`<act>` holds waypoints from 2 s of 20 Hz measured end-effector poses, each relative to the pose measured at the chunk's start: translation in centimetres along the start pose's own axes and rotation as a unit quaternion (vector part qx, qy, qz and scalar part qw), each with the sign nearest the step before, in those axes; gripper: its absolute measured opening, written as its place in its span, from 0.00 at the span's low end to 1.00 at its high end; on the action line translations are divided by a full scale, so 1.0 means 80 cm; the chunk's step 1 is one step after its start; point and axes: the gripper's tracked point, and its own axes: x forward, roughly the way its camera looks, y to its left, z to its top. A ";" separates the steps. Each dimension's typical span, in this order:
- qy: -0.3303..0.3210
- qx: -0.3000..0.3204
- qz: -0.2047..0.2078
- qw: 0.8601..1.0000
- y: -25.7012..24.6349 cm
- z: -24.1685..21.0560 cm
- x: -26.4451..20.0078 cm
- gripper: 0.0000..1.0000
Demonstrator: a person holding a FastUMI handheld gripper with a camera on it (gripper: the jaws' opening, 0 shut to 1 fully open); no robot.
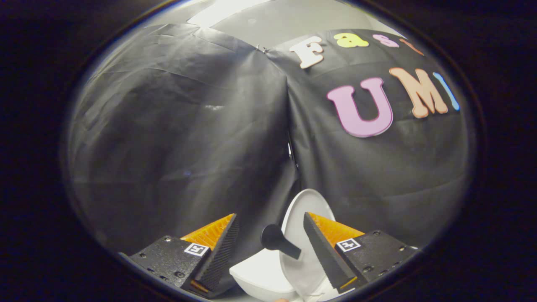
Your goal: Open the toilet lid.
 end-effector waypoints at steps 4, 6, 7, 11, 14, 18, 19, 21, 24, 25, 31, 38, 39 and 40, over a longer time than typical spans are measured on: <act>-0.043 -0.008 -0.040 0.998 -0.041 0.053 -0.041 0.95; -0.064 -0.011 -0.062 0.996 -0.069 0.079 -0.061 0.94; -0.073 -0.015 -0.073 0.995 -0.082 0.088 -0.072 0.95; -0.094 -0.028 -0.133 0.986 -0.153 0.116 -0.118 0.95; -0.110 -0.030 -0.176 0.978 -0.207 0.128 -0.158 0.95; -0.114 -0.035 -0.240 0.963 -0.281 0.127 -0.219 0.95; -0.115 -0.033 -0.256 0.959 -0.299 0.125 -0.235 0.95; -0.117 -0.028 -0.287 0.950 -0.329 0.121 -0.266 0.95; -0.110 -0.020 -0.320 0.941 -0.363 0.107 -0.306 0.95; -0.104 -0.017 -0.326 0.940 -0.375 0.099 -0.318 0.94; -0.061 -0.009 -0.254 0.965 -0.419 0.046 -0.361 0.90; -0.021 0.071 -0.212 0.974 -0.534 -0.041 -0.417 0.80; -0.021 0.082 -0.217 0.972 -0.551 -0.056 -0.432 0.78; -0.020 0.091 -0.223 0.970 -0.566 -0.068 -0.445 0.76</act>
